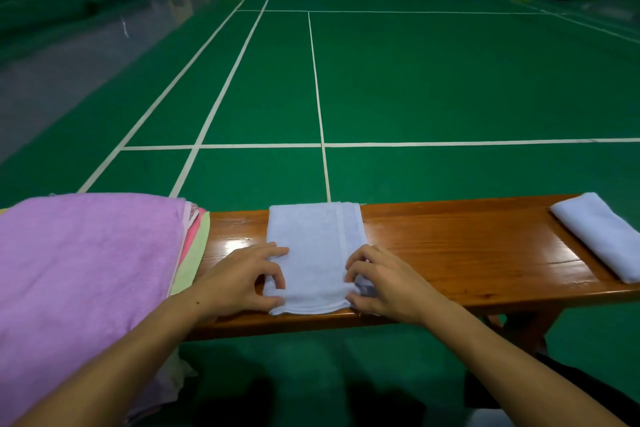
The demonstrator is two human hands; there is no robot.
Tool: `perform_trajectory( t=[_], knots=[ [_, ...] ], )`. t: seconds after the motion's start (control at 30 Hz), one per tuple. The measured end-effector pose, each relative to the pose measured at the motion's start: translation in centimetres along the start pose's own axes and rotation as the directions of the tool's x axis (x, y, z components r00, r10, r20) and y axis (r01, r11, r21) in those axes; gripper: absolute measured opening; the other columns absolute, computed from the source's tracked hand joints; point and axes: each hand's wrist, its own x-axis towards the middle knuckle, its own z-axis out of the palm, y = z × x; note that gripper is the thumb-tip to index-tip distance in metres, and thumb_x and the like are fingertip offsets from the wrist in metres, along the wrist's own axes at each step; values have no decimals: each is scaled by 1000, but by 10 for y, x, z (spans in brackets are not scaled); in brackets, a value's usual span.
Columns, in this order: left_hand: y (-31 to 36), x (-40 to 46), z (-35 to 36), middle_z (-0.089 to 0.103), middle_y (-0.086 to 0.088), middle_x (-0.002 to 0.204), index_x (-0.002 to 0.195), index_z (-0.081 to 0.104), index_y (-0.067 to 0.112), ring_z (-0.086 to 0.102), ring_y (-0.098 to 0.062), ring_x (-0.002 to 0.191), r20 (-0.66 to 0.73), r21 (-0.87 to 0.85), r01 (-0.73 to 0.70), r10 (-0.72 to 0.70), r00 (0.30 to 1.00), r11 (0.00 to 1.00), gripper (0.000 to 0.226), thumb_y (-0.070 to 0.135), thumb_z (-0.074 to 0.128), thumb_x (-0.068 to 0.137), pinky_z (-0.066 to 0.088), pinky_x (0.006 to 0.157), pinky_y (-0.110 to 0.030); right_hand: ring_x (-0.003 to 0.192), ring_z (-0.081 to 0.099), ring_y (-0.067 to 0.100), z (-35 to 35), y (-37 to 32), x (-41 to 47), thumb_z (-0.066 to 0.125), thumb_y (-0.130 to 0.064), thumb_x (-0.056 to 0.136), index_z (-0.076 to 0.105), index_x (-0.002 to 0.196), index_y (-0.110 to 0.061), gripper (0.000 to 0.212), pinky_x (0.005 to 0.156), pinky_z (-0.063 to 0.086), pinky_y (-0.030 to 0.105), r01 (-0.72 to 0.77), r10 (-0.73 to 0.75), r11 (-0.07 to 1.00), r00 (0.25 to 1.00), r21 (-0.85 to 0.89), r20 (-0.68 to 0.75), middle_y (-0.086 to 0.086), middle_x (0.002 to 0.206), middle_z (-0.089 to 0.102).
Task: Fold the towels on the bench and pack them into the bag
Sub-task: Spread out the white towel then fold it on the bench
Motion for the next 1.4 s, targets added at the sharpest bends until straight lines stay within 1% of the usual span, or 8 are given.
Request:
perform_trajectory(
  t=[0.13, 0.33, 0.53, 0.67, 0.83, 0.97, 1.2, 1.4],
  knots=[
    [5, 0, -2, 50, 22, 155, 90, 60, 49, 43, -5, 144, -31, 4, -14, 14, 999, 1000, 13, 57, 70, 92, 43, 115, -34, 115, 45, 4, 1, -2, 4, 62, -61, 94, 62, 109, -37, 28, 96, 52, 31, -6, 6, 1000, 1000, -8, -11, -21, 127, 49],
    [11, -11, -20, 77, 11, 104, 97, 73, 28, 72, -10, 101, -34, -466, 13, -33, 999, 885, 5, 26, 77, 93, 56, 100, -43, 124, 53, -1, -26, -13, -6, 72, -42, 85, 61, 89, -35, 14, 103, 51, 31, -91, 65, 919, 995, 384, 80, -22, 130, 62],
    [21, -20, -31, 59, 3, 61, 100, 66, 10, 45, -10, 53, 133, -606, 78, 3, 991, 792, 13, 20, 73, 99, 40, 59, -21, 71, 58, 7, -41, -26, -16, 69, -24, 90, 65, 91, -19, 6, 69, 49, 31, -236, 130, 760, 968, 606, 214, -9, 78, 67],
    [20, -17, -29, 61, -2, 70, 108, 63, 0, 55, -10, 67, 166, -731, 166, -64, 984, 662, 15, 12, 69, 101, 47, 67, -19, 68, 51, 11, -41, -28, -14, 67, -32, 95, 64, 91, -9, 23, 65, 39, 28, -300, 190, 638, 954, 710, 233, -3, 76, 60],
    [22, -9, -27, 60, 6, 67, 127, 69, 24, 55, -6, 63, 223, -780, 266, -145, 964, 567, 40, 25, 83, 90, 44, 60, -18, 108, 68, 34, -34, -20, -1, 69, -32, 98, 68, 117, 1, 38, 96, 54, 46, -547, 243, 5, 813, 837, 529, 25, 123, 69],
    [24, -2, -23, 74, 5, 73, 123, 70, 13, 67, -3, 63, 171, -790, 266, -219, 961, 552, 38, 6, 83, 88, 48, 54, -16, 135, 60, 37, -37, -16, 2, 58, -59, 102, 63, 143, -9, 65, 110, 51, 51, -552, 131, -241, 797, 798, 590, 19, 144, 63],
    [24, 9, -23, 80, 0, 110, 121, 74, 26, 77, -21, 100, 31, -843, 235, -393, 919, 483, 24, 38, 63, 104, 61, 81, -45, 114, 73, 37, -36, -10, 13, 77, -19, 95, 68, 125, 4, 39, 106, 52, 61, -468, 392, 20, 816, 884, 424, 18, 119, 76],
    [7, 37, -27, 76, -2, 118, 134, 66, 17, 76, -24, 105, -126, -892, 177, -605, 787, 416, 43, 42, 71, 99, 64, 87, -48, 107, 74, 28, -35, -5, 44, 73, -36, 97, 64, 137, -6, 50, 98, 60, 52, -317, 647, 116, 743, 941, 170, 8, 121, 76]
  ],
)
